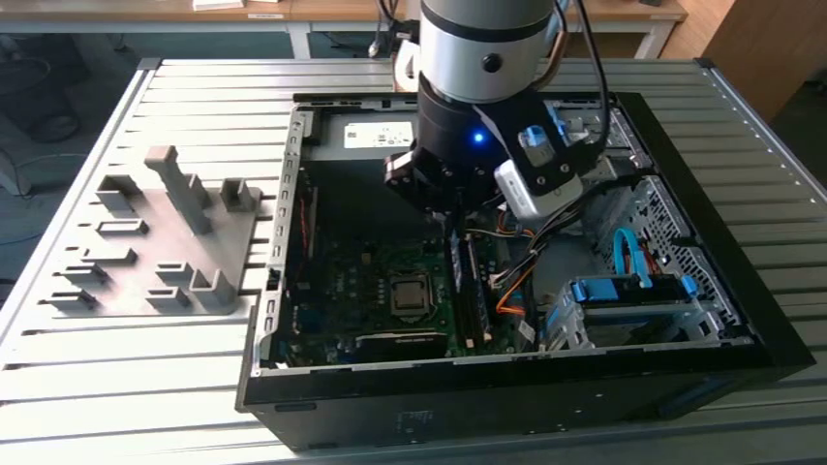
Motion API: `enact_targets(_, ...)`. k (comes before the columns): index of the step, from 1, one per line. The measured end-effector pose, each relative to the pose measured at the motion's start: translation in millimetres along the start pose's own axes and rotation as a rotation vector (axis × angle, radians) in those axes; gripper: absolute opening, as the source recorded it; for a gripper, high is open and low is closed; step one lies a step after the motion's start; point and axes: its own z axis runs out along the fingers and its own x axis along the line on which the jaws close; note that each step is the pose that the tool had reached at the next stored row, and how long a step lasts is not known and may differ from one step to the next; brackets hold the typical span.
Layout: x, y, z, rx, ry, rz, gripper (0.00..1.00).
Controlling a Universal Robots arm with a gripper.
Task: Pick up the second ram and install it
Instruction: 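Insert the second ram into the second slot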
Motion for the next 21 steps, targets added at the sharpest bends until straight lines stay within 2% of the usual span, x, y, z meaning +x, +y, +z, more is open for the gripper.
enact_targets(4,-0.1,-0.1,1.2,0.001,-0.0016,0.039,0.14)
enact_targets(13,0.0,-0.1,1.6,0.0007,-0.0017,0.04,0.14)
enact_targets(21,0.1,-0.5,8.5,0.0008,-0.0017,0.04,0.14)
